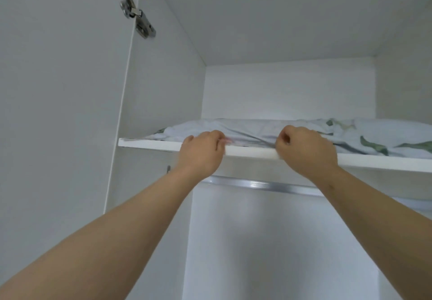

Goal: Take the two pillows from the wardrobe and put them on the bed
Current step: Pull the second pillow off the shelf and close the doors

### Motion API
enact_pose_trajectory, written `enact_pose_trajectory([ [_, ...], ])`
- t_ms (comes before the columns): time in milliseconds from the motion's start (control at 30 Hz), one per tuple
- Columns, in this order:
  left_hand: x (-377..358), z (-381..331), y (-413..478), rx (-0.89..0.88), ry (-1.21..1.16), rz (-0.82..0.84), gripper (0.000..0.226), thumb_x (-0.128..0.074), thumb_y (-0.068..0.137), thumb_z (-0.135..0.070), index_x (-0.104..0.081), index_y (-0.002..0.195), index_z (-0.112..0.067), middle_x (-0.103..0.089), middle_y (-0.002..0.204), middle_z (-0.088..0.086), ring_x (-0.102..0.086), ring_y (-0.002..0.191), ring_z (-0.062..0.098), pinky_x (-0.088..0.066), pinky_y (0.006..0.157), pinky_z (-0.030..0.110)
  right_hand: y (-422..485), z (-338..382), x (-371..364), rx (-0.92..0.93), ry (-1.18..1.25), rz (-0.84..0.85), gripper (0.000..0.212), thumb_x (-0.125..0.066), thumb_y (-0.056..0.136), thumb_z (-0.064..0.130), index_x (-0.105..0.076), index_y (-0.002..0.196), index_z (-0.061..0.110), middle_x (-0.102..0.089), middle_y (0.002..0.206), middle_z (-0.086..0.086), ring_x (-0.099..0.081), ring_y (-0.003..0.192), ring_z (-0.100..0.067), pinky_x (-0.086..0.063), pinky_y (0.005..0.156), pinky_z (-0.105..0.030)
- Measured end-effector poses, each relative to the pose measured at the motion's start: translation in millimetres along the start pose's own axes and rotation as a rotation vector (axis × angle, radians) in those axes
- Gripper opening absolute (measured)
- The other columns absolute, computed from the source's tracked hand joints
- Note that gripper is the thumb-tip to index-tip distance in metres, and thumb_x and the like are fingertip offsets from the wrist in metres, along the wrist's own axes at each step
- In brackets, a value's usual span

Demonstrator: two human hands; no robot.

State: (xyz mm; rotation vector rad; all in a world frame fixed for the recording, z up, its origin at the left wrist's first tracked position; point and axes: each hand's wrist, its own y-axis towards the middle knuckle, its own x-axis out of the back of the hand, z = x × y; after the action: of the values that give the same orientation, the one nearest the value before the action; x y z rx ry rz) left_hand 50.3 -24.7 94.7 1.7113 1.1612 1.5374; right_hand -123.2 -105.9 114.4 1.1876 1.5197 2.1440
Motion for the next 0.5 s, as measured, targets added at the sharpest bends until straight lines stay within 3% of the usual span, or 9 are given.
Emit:
enact_pose_trajectory([
  [100, -6, 9, 11, -0.016, 0.017, 0.023, 0.030, -0.030, 0.099, -0.022, -0.056, 0.113, -0.016, -0.064, 0.115, 0.009, -0.056, 0.106, 0.031, -0.038, 0.083, 0.035, 10, -1, -1, -0.084, 0.063, 0.108, 0.018, -0.042, 0.087, 0.028, -0.059, 0.090, 0.022, -0.063, 0.093, 0.000, -0.053, 0.083, -0.024, -0.038, 0.070, -0.030],
  [233, -10, 16, 19, -0.084, 0.021, 0.012, 0.032, -0.026, 0.095, -0.025, -0.055, 0.107, -0.016, -0.059, 0.111, 0.006, -0.053, 0.103, 0.029, -0.033, 0.086, 0.036, 19, -3, -1, -0.147, 0.045, 0.186, 0.014, -0.046, 0.084, 0.028, -0.059, 0.088, 0.024, -0.061, 0.083, 0.003, -0.056, 0.081, -0.023, -0.039, 0.068, -0.030],
  [367, -17, 24, 19, -0.180, 0.124, -0.129, 0.066, -0.003, 0.074, -0.045, -0.054, 0.103, -0.014, -0.050, 0.100, 0.006, -0.048, 0.098, 0.029, -0.028, 0.076, 0.034, 22, -1, -5, -0.155, 0.027, 0.225, 0.016, -0.046, 0.084, 0.030, -0.059, 0.089, 0.022, -0.064, 0.085, 0.000, -0.058, 0.083, -0.026, -0.040, 0.068, -0.030],
  [433, -14, 23, 20, -0.151, 0.123, -0.050, 0.060, -0.007, 0.082, -0.044, -0.053, 0.110, -0.018, -0.054, 0.109, 0.004, -0.050, 0.102, 0.027, -0.032, 0.079, 0.034, 21, -1, -4, -0.139, -0.011, 0.240, 0.019, -0.040, 0.087, 0.029, -0.058, 0.089, 0.021, -0.062, 0.087, -0.001, -0.055, 0.084, -0.026, -0.037, 0.068, -0.031],
  [500, -7, 20, 24, -0.069, 0.071, 0.102, 0.039, -0.021, 0.093, -0.033, -0.050, 0.116, -0.021, -0.056, 0.114, 0.003, -0.048, 0.102, 0.026, -0.032, 0.081, 0.035, 18, 0, -4, -0.119, -0.061, 0.240, 0.022, -0.035, 0.090, 0.030, -0.053, 0.082, 0.020, -0.058, 0.088, -0.003, -0.052, 0.085, -0.027, -0.035, 0.068, -0.031],
])
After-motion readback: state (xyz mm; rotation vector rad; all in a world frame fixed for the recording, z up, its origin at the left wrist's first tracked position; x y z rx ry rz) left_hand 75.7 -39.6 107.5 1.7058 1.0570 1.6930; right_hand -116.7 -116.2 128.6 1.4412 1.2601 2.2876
